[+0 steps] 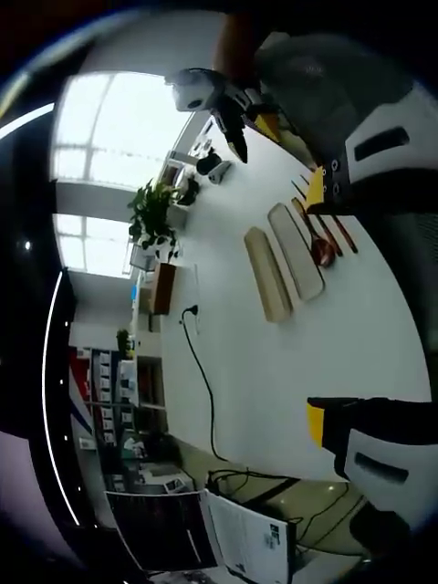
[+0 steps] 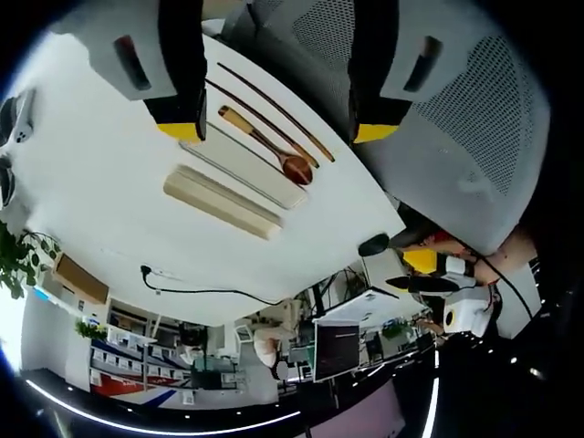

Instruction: Arrange the utensils inside the cutlery case until each visible utensil rests in its matching compartment.

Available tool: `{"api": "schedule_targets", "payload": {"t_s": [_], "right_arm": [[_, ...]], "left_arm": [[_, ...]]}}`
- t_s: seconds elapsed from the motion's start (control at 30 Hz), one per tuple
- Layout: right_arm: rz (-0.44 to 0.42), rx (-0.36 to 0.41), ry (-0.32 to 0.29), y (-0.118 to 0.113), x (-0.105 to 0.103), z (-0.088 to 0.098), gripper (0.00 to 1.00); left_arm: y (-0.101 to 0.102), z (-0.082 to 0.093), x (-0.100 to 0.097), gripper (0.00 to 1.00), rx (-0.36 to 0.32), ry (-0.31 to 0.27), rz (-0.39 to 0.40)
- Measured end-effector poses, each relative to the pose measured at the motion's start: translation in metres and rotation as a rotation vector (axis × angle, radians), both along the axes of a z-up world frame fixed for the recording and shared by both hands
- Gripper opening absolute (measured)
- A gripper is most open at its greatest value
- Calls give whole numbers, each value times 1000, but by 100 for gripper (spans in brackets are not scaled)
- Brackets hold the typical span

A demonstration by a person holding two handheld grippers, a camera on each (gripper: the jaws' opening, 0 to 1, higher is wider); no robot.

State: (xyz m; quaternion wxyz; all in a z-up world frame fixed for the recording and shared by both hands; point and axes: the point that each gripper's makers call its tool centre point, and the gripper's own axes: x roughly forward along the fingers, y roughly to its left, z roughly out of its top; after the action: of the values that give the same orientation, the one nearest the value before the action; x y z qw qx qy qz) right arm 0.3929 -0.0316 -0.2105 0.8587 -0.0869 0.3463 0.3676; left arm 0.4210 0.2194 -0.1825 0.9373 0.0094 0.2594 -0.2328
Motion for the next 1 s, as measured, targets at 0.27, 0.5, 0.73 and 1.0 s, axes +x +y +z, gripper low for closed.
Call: {"api": "schedule_targets", "payload": {"t_s": [0.27, 0.5, 0.73, 1.0], "right_arm": [[40, 18, 7, 4, 3, 4, 60], [94, 1, 25, -2, 14, 2, 53], [160, -5, 68, 1, 13, -7, 49], [219, -72, 51, 6, 18, -21, 54]], "left_arm": [[0, 0, 1, 84, 6, -1, -4], [3, -3, 0, 83, 25, 6, -3], [6, -2, 2, 82, 6, 7, 17], [4, -2, 2, 81, 20, 4, 0]]}}
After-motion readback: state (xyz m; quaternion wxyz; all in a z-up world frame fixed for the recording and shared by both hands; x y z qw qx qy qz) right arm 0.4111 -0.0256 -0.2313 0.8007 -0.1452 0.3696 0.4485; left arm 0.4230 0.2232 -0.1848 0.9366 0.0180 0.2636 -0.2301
